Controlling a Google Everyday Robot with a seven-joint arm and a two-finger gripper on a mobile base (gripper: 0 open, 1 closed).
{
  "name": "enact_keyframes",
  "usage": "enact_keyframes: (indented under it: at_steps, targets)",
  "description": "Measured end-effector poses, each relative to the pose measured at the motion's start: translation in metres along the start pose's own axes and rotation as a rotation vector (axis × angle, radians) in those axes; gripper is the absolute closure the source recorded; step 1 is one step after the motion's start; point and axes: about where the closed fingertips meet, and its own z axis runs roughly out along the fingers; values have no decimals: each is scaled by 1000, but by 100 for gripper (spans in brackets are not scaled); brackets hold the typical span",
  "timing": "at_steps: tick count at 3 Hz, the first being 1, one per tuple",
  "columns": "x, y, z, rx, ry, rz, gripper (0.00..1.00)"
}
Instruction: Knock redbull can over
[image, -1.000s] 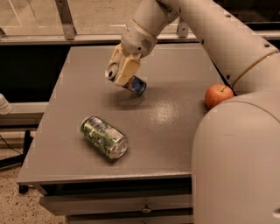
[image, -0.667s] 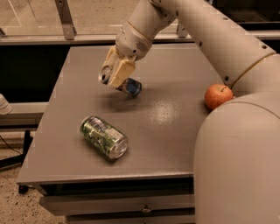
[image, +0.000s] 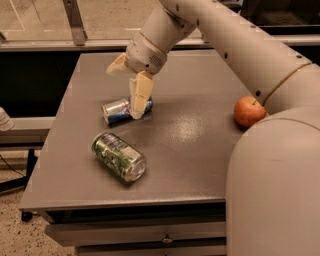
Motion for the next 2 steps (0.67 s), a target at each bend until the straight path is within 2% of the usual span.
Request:
enact_keyframes:
  at_steps: [1, 2]
  targets:
    - [-1, 3, 5, 0, -5, 4, 0]
    - [15, 5, -5, 85, -41, 83, 0]
